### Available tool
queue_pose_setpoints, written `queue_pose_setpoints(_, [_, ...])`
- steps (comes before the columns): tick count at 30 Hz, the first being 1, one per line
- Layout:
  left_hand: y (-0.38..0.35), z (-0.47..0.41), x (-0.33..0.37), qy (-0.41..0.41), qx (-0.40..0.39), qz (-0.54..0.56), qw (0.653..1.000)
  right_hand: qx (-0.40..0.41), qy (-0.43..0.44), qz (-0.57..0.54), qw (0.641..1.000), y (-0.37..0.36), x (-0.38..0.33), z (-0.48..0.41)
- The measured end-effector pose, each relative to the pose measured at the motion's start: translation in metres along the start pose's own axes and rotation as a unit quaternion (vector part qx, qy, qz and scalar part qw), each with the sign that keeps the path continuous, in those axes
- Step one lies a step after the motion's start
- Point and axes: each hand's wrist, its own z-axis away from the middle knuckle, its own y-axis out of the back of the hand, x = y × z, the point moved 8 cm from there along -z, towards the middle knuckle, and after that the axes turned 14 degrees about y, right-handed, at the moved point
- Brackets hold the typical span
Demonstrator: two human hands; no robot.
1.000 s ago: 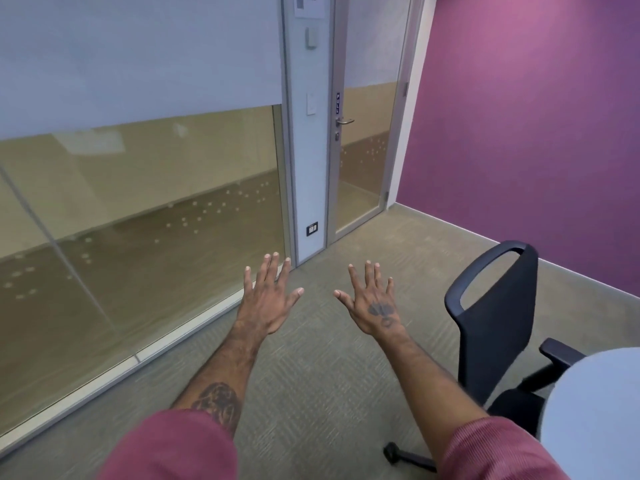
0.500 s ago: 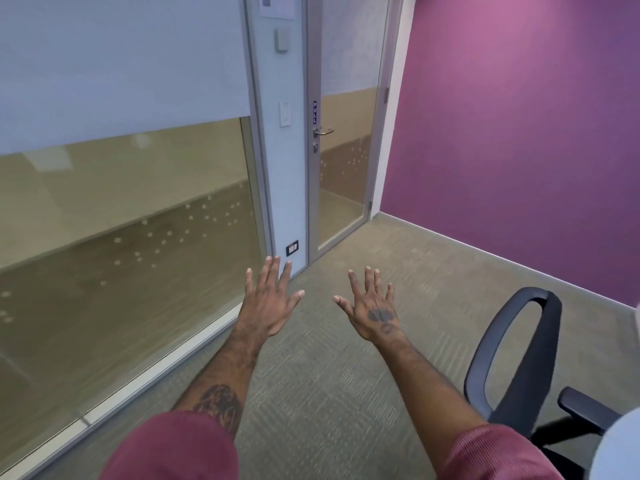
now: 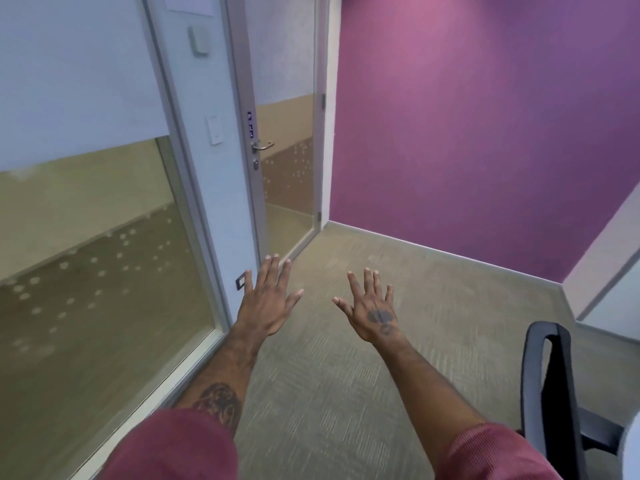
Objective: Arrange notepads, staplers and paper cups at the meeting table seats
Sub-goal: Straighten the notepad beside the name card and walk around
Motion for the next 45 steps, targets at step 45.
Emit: queue_pose_setpoints(45, [-0.134,-0.439,0.456,-0.285,-0.021,0.048,0.957,0.069,-0.282,0.061,0.955,0.077,0.497,-0.209])
